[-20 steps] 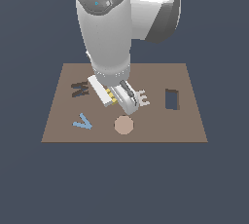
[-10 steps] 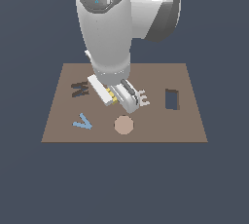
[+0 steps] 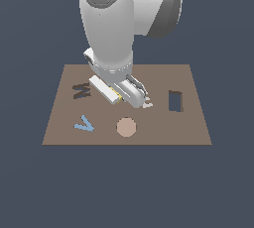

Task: Insert a designated object into the corresponding slot on a board.

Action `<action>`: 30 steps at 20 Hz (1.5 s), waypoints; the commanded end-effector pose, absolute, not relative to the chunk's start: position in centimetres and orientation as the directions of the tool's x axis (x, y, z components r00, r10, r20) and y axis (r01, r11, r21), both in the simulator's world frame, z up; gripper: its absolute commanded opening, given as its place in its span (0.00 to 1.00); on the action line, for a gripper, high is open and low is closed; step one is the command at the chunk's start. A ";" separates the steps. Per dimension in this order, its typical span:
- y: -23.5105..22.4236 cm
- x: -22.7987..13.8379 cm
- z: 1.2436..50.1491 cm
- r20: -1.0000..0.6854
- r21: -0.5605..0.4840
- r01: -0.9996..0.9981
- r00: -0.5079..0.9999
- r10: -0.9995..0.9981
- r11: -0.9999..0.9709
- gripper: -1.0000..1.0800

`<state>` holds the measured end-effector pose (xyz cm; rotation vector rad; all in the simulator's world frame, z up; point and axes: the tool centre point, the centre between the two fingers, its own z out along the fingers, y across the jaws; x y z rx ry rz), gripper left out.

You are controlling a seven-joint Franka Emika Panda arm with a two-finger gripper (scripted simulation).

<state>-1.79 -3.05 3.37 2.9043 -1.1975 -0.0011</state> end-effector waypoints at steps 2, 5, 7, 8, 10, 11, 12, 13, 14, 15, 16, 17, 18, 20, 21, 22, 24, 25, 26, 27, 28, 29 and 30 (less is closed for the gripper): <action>-3.2 -2.4 3.4 0.000 0.000 -0.636 0.772 -0.636 -0.772 0.00; -3.3 -3.0 3.5 0.000 0.000 -0.561 0.828 -0.561 -0.828 0.00; -3.5 -3.4 3.5 0.000 0.000 -0.502 0.865 -0.502 -0.865 0.00; -3.6 -3.7 3.5 0.000 0.000 -0.470 0.883 -0.470 -0.883 0.00; -3.8 -4.1 3.5 0.000 0.000 -0.400 0.917 -0.400 -0.917 0.00; -3.9 -4.4 3.5 0.000 0.000 -0.364 0.932 -0.364 -0.932 0.00; -4.0 -4.6 3.5 0.000 0.000 -0.327 0.945 -0.327 -0.945 0.00; -4.2 -4.8 3.5 0.000 0.000 -0.290 0.957 -0.290 -0.957 0.00; -4.3 -5.0 3.6 0.000 0.000 -0.252 0.968 -0.252 -0.968 0.00; -4.5 -5.2 3.6 0.000 0.000 -0.215 0.977 -0.215 -0.977 0.00; -4.7 -5.4 3.6 0.001 0.000 -0.177 0.984 -0.177 -0.984 0.00; -4.9 -5.6 3.6 0.001 0.000 -0.139 0.990 -0.139 -0.990 0.00; -5.0 -5.8 3.6 0.001 0.000 -0.101 0.995 -0.101 -0.995 0.00; -5.4 -6.1 3.6 0.001 0.000 -0.025 1.000 -0.025 -1.000 0.00; -5.6 -6.3 3.6 0.001 0.000 0.013 1.000 0.013 -1.000 0.00; -5.8 -6.4 3.6 0.001 0.000 0.051 0.999 0.051 -0.999 0.00; -6.3 -6.7 3.7 0.001 0.000 0.126 0.992 0.126 -0.992 0.00; -6.5 -6.8 3.7 0.001 0.000 0.163 0.987 0.163 -0.987 0.00; -6.7 -7.0 3.7 0.001 0.000 0.200 0.980 0.200 -0.980 0.00; -7.0 -7.1 3.7 0.001 0.000 0.236 0.972 0.236 -0.972 0.00; -7.2 -7.2 3.7 0.001 0.000 0.272 0.962 0.272 -0.962 0.00; -7.4 -7.3 3.7 0.001 0.000 0.308 0.952 0.308 -0.952 0.00; -7.7 -7.3 3.7 0.001 0.000 0.343 0.939 0.343 -0.939 0.00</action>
